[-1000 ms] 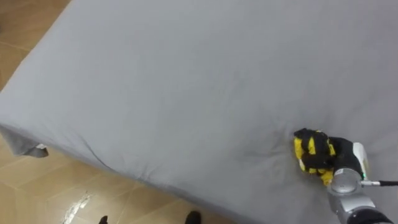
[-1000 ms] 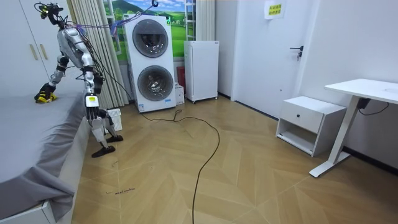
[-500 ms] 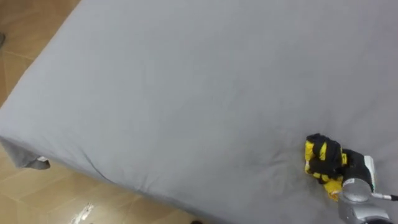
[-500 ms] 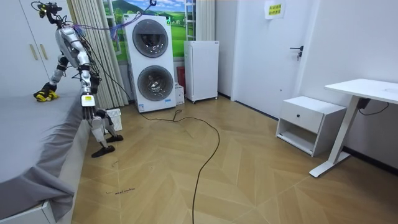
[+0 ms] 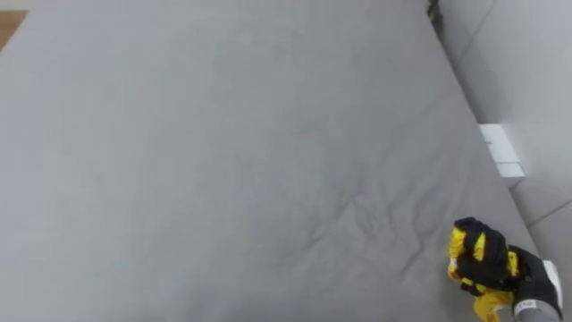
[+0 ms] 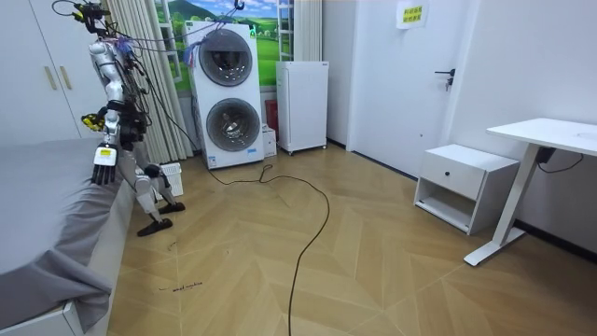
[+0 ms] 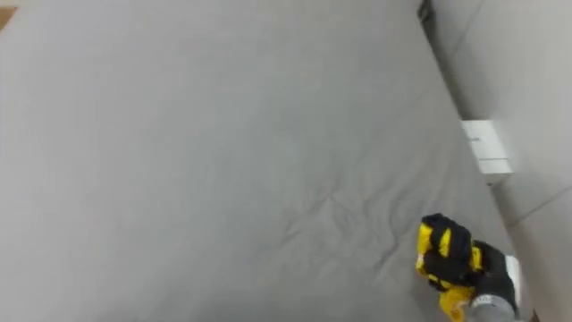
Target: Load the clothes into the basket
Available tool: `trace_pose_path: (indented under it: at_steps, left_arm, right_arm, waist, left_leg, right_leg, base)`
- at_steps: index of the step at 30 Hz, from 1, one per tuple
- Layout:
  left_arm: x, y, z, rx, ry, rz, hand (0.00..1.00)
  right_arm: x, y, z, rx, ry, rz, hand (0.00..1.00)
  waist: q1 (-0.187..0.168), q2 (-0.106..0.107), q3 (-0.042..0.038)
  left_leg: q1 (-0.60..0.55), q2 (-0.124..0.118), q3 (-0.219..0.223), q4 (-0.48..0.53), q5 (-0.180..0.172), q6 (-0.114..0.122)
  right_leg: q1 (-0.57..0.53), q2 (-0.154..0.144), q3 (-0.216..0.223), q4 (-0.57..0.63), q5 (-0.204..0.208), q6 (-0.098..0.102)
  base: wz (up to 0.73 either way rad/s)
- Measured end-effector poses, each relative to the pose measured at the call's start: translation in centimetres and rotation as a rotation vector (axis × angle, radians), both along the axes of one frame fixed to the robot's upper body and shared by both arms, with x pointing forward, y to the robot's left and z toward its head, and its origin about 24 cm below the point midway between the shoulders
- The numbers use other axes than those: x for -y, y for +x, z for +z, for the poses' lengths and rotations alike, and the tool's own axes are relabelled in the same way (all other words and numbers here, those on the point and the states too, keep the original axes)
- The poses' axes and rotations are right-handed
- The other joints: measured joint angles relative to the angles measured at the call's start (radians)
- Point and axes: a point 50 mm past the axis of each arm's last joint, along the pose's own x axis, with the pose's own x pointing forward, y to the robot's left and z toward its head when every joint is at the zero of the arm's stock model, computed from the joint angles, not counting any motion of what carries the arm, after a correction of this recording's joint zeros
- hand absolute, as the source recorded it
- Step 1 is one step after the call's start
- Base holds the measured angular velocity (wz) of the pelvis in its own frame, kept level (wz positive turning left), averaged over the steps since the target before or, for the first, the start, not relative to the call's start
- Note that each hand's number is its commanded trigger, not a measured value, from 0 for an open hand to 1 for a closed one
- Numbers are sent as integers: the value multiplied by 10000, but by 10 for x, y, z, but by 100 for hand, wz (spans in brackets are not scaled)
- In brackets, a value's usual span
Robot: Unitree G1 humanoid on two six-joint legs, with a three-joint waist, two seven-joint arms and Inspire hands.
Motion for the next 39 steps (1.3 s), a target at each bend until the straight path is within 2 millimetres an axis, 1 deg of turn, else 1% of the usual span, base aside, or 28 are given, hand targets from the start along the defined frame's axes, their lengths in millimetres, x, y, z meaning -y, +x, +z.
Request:
trace_pose_path:
  at_steps: [1,3,4,5,6,7,9,10,12,13,15,16,20,23,24,25,26,27,29,31,32,33,34,35,36,37,38,39]
  left_arm:
    - [-1,-6,0,-163,62,76,0]
    - [-2,-14,-1,-343,145,198,0]
    - [-3,-16,-1,-402,166,213,0]
    - [-3,-20,-1,-536,205,193,0]
    - [-4,-23,-1,-688,307,28,0]
    - [-4,-23,-1,-764,357,-44,0]
    - [-6,-30,-2,-1243,441,-99,0]
    - [-6,-31,-3,-1314,444,-80,0]
    - [-6,-37,-3,-1696,446,-172,0]
    - [-6,-38,-4,-1764,423,-148,0]
    - [-7,-46,-4,-2022,415,-15,0]
    - [-7,-47,-4,-2095,426,10,0]
    - [-8,-53,-4,-2517,481,163,0]
    - [-7,-54,-5,-2607,433,155,0]
    - [-6,-55,-5,-2677,402,111,0]
    - [-6,-55,-5,-2714,389,96,0]
    - [-4,-55,-6,-2816,357,-35,0]
    - [-2,-55,-6,-2857,331,-202,0]
    - [0,-54,-7,-2892,308,-438,0]
    - [2,-53,-7,-2914,288,-572,0]
    - [3,-52,-8,-2911,274,-684,0]
    - [4,-51,-8,-2884,258,-772,0]
    - [4,-50,-8,-2865,244,-776,0]
    - [4,-48,-8,-2813,240,-771,0]
    - [5,-44,-8,-2742,257,-809,0]
    - [5,-43,-8,-2722,253,-855,0]
    - [7,-42,-9,-2757,233,-994,0]
    - [8,-41,-10,-2809,214,-1117,0]
  right_arm:
    - [2,-3,1,57,-84,-133,100]
    - [4,-12,-1,-108,-101,-235,100]
    - [4,-15,-3,-204,-86,-253,100]
    - [5,-23,-6,-403,-45,-300,100]
    - [5,-28,-8,-545,-19,-307,100]
    - [5,-29,-9,-582,10,-269,100]
    - [6,-32,-10,-671,10,-224,100]
    - [8,-34,-9,-691,-24,-262,100]
    - [15,-40,-8,-786,-198,-489,100]
    - [17,-43,-8,-806,-209,-591,100]
    - [22,-48,-7,-763,-226,-933,100]
    - [23,-48,-7,-739,-237,-1008,100]
    - [25,-60,-12,-944,-131,-1613,100]
    - [25,-67,-17,-1230,-41,-1762,100]
    - [25,-66,-17,-1228,-26,-1762,100]
    - [25,-65,-16,-1200,-22,-1757,100]
    - [25,-61,-15,-1098,-26,-1713,100]
    - [24,-54,-13,-970,-90,-1590,100]
    - [23,-43,-11,-786,-120,-1469,100]
    - [22,-33,-9,-571,-68,-1447,100]
    - [22,-26,-8,-381,-38,-1457,100]
    - [22,-18,-5,-178,-73,-1440,100]
    - [22,-15,-3,-103,-113,-1403,100]
    - [21,-7,-1,32,-192,-1333,100]
    - [23,-3,1,97,-250,-1409,100]
    - [24,-1,2,103,-282,-1447,100]
    - [27,3,4,140,-383,-1501,100]
    - [28,9,7,232,-457,-1574,100]
  waist:
    - [-41,-26,17]
    - [-75,16,43]
    - [-120,-15,97]
    - [-181,-6,126]
    - [-259,45,140]
    - [-356,64,144]
    - [-587,162,119]
    - [-599,198,130]
    - [-652,300,184]
    - [-664,326,177]
    - [-878,385,169]
    - [-902,430,160]
    - [-1158,594,125]
    - [-1151,762,133]
    - [-1146,854,139]
    - [-1147,878,141]
    - [-1173,1006,117]
    - [-1220,1101,138]
    - [-1397,1239,144]
    - [-1459,1372,173]
    - [-1462,1466,172]
    - [-1487,1582,173]
    - [-1529,1644,161]
    - [-1681,1756,180]
    - [-1715,1865,168]
    - [-1712,1902,162]
    - [-1699,1990,171]
    - [-1692,2063,172]
  left_leg:
    - [114,46,204,-39,0,0]
    - [295,132,474,-71,-6,-8]
    - [366,164,559,-73,-11,-15]
    - [422,218,681,-67,-45,-34]
    - [433,305,835,-59,-57,-40]
    - [430,304,878,-62,-56,-41]
    - [440,388,1238,-72,-75,-67]
    - [457,438,1347,-76,-88,-76]
    - [540,504,1645,-99,-118,-105]
    - [553,515,1665,-98,-137,-117]
    - [585,576,1877,-72,-178,-143]
    - [585,598,1922,-68,-188,-155]
    - [583,660,1948,-34,-229,-205]
    - [563,667,1943,-46,-237,-215]
    - [544,666,1945,-48,-243,-214]
    - [524,666,1944,-48,-250,-211]
    - [404,666,1945,-37,-267,-197]
    - [236,656,1940,-14,-273,-182]
    - [-86,641,1931,62,-268,-166]
    - [-331,656,2027,181,-299,-113]
    - [-534,659,2073,267,-326,-76]
    - [-757,640,2152,280,-327,-68]
    - [-886,634,2173,302,-327,-58]
    - [-1102,608,2178,319,-292,-1]
    - [-1309,601,2228,324,-270,32]
    - [-1386,601,2269,320,-261,44]
    - [-1544,604,2435,319,-247,67]
    - [-1722,599,2486,331,-237,83]
  right_leg:
    - [1,31,207,7,4,0]
    - [54,99,468,-10,73,-18]
    - [110,116,517,-33,93,-25]
    - [116,164,736,-36,107,-35]
    - [64,207,919,-42,121,-41]
    - [31,223,977,-34,137,-45]
    - [-154,324,1351,28,216,-62]
    - [-190,360,1470,27,249,-64]
    - [-258,428,1758,7,352,-85]
    - [-270,454,1839,9,354,-83]
    - [-338,510,2042,38,383,-93]
    - [-366,525,2078,35,414,-106]
    - [-430,617,2295,18,468,-138]
    - [-539,674,2481,40,493,-137]
    - [-601,699,2591,49,521,-129]
    - [-648,709,2641,53,536,-124]
    - [-822,706,2659,71,576,-117]
    - [-1047,698,2634,148,618,-108]
    - [-1394,682,2646,266,646,-76]
    - [-1728,685,2699,456,649,-68]
    - [-2047,714,2844,685,633,-39]
    - [-2381,709,2913,833,614,-10]
    - [-2525,699,2929,868,605,4]
    - [-2775,676,2938,995,595,21]
    - [-3077,679,3024,1187,583,41]
    - [-3218,682,3076,1276,570,57]
    - [-3453,677,3146,1379,562,68]
    - [-3721,661,3162,1486,559,76]
  base:
    - [-50]
    - [-42]
    - [-36]
    - [-33]
    - [-33]
    - [-37]
    - [-44]
    - [-51]
    - [-44]
    - [-31]
    - [-27]
    - [-30]
    - [-16]
    - [-17]
    - [-22]
    - [-26]
    - [-28]
    - [-25]
    - [-9]
    - [-14]
    - [-26]
    - [-25]
    - [-13]
    - [-4]
    - [0]
    - [-10]
    - [-19]
    - [-18]
